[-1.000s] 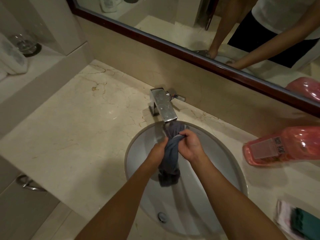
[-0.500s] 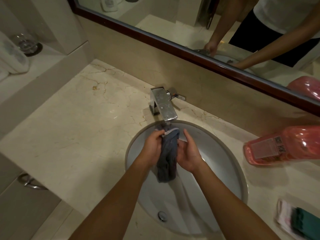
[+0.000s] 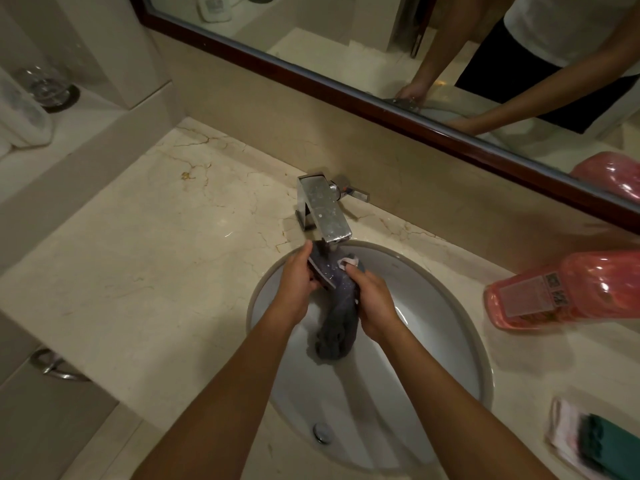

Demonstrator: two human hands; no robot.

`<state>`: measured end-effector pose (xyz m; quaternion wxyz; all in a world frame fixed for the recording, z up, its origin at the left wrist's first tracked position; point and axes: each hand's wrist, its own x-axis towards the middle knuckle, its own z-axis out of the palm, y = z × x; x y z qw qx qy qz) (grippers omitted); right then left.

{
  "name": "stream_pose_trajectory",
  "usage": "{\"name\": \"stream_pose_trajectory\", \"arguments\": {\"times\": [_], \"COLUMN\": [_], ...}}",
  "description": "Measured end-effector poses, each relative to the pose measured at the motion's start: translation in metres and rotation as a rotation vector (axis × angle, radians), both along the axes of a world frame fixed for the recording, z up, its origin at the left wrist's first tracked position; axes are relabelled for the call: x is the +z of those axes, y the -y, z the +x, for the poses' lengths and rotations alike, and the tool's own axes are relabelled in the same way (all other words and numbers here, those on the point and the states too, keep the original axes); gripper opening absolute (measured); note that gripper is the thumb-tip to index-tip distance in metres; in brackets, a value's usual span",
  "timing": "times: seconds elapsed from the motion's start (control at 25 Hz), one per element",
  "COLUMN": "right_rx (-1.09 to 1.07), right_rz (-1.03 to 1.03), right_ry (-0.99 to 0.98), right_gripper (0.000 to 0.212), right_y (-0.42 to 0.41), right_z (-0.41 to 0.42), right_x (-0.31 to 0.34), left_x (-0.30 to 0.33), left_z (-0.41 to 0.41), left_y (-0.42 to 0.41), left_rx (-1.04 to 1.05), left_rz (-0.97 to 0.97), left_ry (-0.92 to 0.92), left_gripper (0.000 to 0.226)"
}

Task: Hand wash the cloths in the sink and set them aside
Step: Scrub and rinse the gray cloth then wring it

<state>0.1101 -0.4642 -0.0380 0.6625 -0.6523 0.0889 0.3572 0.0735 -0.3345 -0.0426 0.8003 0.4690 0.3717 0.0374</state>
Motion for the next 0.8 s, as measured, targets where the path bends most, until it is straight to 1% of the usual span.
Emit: {"name": "stream_pose_trajectory", "arguments": {"times": [0.08,0.2,0.24,0.32,0.4,0.48,0.64,0.72,0.8], "right_rx": [-0.006,-0.082,-0.104,-0.135,-0.183,-0.22,-0.235,-0.217,-0.178], "right_rz": [0.039,0.172,0.224,0.312,0.38,0.434,0.448,0.418,0.37], "right_ry": [-0.059,-0.149,-0.175,-0.215,-0.255,-0.298,-0.335,-0.332,-0.342], "right_gripper": [0.019,0.02,0.024,0.032,0.035,0.033,0.028,0.028,0.027], "right_y": [0.001,-0.002,-0.003,-0.006,-0.01,-0.013,-0.014,-0.015,-0.016], "right_z": [0.0,0.001,0.001,0.003,0.005,0.007,0.012,0.013,0.011], "right_x": [0.002,0.01,0.013,0.016,0.015,0.015,0.013,0.01,0.008], "left_x": [-0.002,-0.005,-0.005,-0.004,-0.005,-0.01,-0.015,-0.015,-0.014], "left_z": [0.0,-0.004,-0.007,-0.015,-0.019,-0.021,-0.023,-0.023,-0.023], "left_y": [-0.001,-0.002,-0.002,-0.001,0.004,0.009,0.009,0.007,0.007], "left_rx": [0.064,0.076,0.052,0.011,-0.02,-0.063,-0.204,-0.262,-0.285], "left_rz": [0.009,-0.106,-0.16,-0.244,-0.295,-0.327,-0.344,-0.366,-0.419], "left_ry": [0.0,0.084,0.103,0.079,0.026,-0.004,-0.076,-0.103,-0.13], "left_gripper": [0.034,0.029,0.031,0.038,0.051,0.061,0.074,0.081,0.082]}}
